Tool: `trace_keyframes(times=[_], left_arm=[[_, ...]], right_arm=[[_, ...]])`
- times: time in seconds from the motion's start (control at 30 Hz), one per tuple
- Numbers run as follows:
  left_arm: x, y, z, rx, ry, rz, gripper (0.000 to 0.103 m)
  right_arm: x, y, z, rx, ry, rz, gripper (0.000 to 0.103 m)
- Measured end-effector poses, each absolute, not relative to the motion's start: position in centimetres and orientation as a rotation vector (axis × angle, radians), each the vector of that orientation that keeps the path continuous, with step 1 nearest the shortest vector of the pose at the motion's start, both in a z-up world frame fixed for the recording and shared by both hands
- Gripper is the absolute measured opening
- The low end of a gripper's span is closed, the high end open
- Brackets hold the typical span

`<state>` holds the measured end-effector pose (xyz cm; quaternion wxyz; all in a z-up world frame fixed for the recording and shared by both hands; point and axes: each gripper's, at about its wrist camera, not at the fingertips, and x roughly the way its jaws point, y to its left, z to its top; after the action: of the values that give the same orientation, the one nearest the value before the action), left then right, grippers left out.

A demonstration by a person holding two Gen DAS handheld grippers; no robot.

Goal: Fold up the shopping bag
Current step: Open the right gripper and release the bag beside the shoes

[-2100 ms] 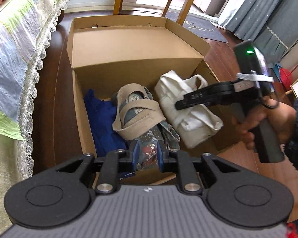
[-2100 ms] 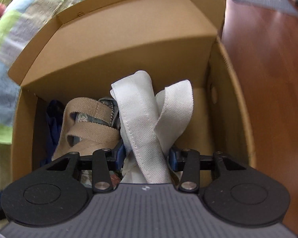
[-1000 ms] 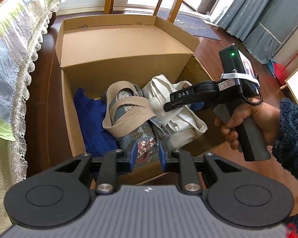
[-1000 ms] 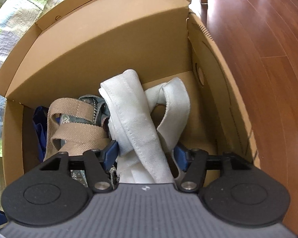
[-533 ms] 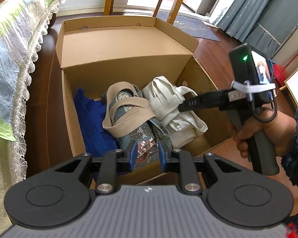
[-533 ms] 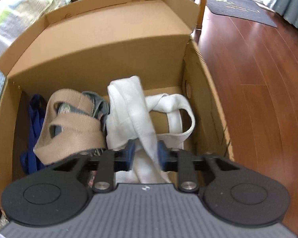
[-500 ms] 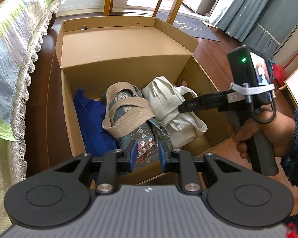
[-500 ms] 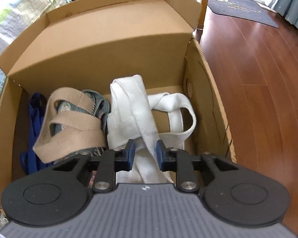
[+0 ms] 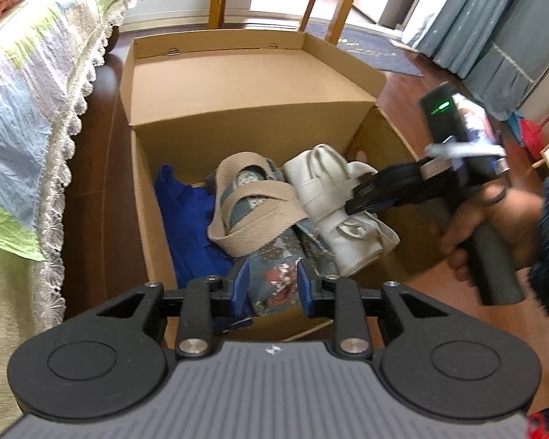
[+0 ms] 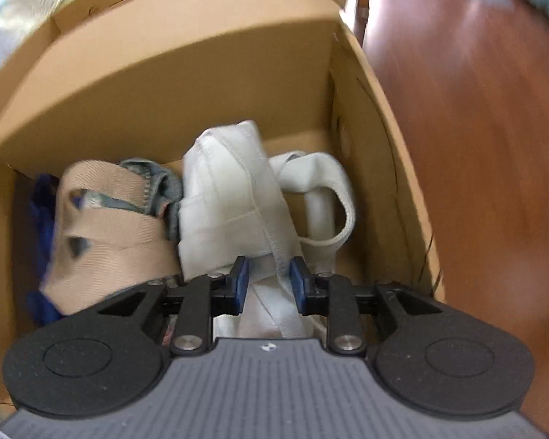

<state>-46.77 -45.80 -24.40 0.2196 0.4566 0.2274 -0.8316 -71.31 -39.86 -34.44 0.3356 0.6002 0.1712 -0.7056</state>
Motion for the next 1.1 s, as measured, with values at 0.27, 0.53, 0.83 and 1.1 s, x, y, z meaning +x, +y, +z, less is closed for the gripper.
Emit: trace_keyframes(times=[0.27,0.53,0.83,1.1], left_arm=[[-46.8,-45.5,-24.8,1.301,0.557,-2.22,0.048],[-45.3,-45.4,-24.4,1.285,0.572,-2.082,0.055],[-45.6,-41.2,-22.0,1.203,0.554,-2.011,0.076],[-46.1,-36.0,-20.0,1.199,0.447,-2.035,0.079]], right_arm=[[-70.3,-40.3,-33.5,1.447,0.572,-1.8,0.033],[-68.4,-36.3,-29.2,1.314,0.494,-1.774,0.065],[-64.8,-28.4,-23.5,1.247,0.362,-1.716,0.1],[-63.4,-24.8,-21.0,1.228,0.427,-1.851,0.102]])
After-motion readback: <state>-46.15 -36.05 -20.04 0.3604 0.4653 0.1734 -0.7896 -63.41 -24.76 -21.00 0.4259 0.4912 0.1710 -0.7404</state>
